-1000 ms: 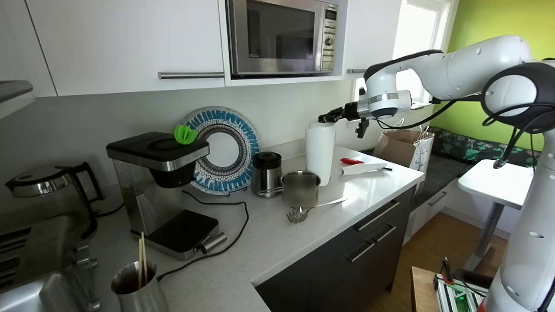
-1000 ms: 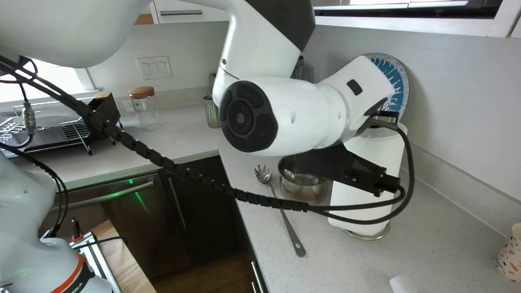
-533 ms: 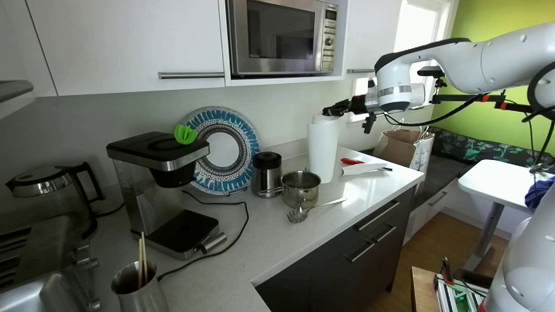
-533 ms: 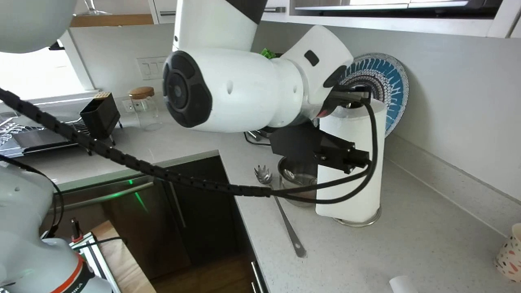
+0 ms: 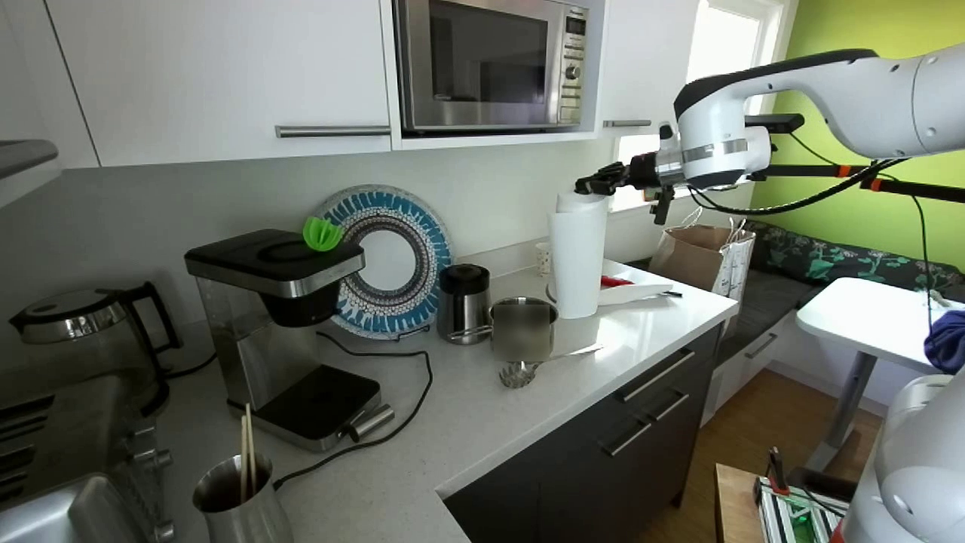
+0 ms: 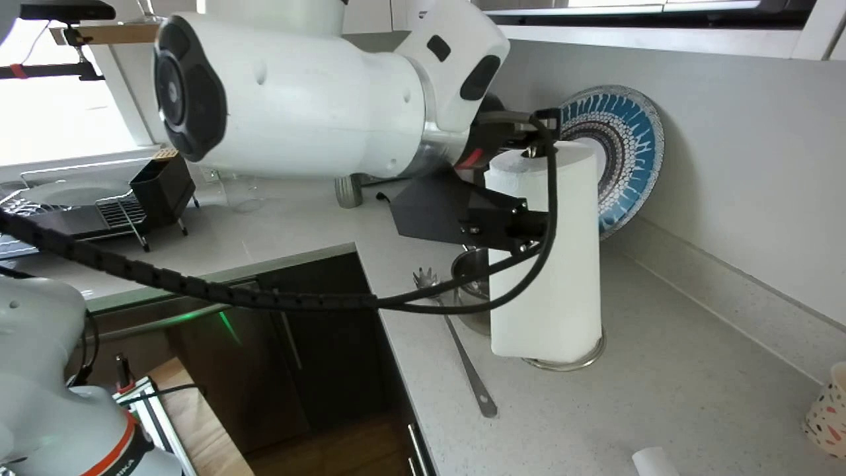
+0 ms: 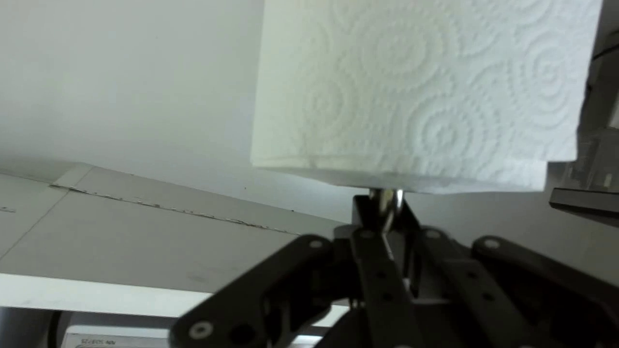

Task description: Pick up the paper tower roll stand and move it to the left together with the paper towel roll

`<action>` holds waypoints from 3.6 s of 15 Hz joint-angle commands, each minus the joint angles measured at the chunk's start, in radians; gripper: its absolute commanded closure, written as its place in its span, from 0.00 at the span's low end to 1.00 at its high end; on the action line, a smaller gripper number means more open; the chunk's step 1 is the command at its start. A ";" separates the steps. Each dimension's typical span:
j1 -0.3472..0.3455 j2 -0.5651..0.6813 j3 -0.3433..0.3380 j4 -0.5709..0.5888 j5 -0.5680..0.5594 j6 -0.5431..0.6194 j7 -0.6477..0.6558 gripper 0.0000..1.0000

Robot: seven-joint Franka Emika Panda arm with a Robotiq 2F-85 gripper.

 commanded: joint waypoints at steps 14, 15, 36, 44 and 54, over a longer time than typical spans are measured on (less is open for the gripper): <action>0.131 -0.174 0.005 0.006 -0.355 -0.375 0.445 0.88; 0.130 -0.174 0.003 0.006 -0.356 -0.375 0.445 0.88; 0.383 -0.041 0.187 0.063 -0.363 -0.526 0.415 0.97; 0.476 0.081 0.299 0.142 -0.350 -0.588 0.357 0.88; 0.492 0.176 0.312 0.210 -0.326 -0.626 0.341 0.97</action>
